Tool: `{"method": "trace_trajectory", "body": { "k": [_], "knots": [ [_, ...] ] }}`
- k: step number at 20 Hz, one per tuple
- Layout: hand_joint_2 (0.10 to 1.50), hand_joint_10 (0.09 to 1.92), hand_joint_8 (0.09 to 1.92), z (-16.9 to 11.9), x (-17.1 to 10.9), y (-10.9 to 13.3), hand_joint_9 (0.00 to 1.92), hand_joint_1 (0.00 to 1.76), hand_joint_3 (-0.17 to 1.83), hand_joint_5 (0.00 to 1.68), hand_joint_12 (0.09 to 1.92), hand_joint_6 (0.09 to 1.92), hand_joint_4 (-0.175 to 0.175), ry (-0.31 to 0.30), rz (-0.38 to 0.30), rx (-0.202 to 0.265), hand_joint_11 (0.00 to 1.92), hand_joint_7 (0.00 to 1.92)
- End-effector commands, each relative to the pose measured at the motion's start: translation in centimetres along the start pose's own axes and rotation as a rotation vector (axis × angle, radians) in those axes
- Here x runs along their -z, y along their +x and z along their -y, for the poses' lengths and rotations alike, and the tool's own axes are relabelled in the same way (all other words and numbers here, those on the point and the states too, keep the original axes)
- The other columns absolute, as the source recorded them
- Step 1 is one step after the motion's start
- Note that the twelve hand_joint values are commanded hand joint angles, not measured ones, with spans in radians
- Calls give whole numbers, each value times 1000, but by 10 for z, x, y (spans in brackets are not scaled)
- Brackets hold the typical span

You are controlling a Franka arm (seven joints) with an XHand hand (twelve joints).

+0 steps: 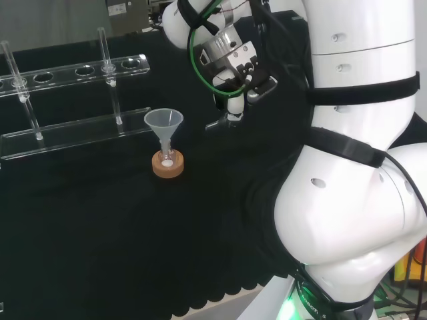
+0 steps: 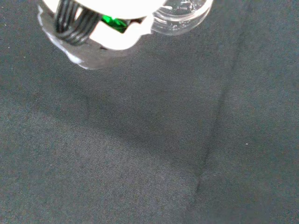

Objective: Put the weighing funnel back on the table.

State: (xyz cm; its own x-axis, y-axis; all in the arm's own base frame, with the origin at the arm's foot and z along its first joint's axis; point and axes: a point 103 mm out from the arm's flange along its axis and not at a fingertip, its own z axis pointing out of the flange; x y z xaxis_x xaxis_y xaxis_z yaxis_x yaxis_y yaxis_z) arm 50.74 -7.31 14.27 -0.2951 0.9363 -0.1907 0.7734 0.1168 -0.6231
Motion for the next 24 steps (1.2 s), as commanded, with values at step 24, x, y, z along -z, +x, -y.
{"method": "trace_trajectory", "body": {
  "k": [24],
  "knots": [
    [700, 87, 285, -33, -20, 15, 1433, 1123, 615, 1230, 744, 732, 130, -14, -20, 49, 1211, 1303]
  ]
}}
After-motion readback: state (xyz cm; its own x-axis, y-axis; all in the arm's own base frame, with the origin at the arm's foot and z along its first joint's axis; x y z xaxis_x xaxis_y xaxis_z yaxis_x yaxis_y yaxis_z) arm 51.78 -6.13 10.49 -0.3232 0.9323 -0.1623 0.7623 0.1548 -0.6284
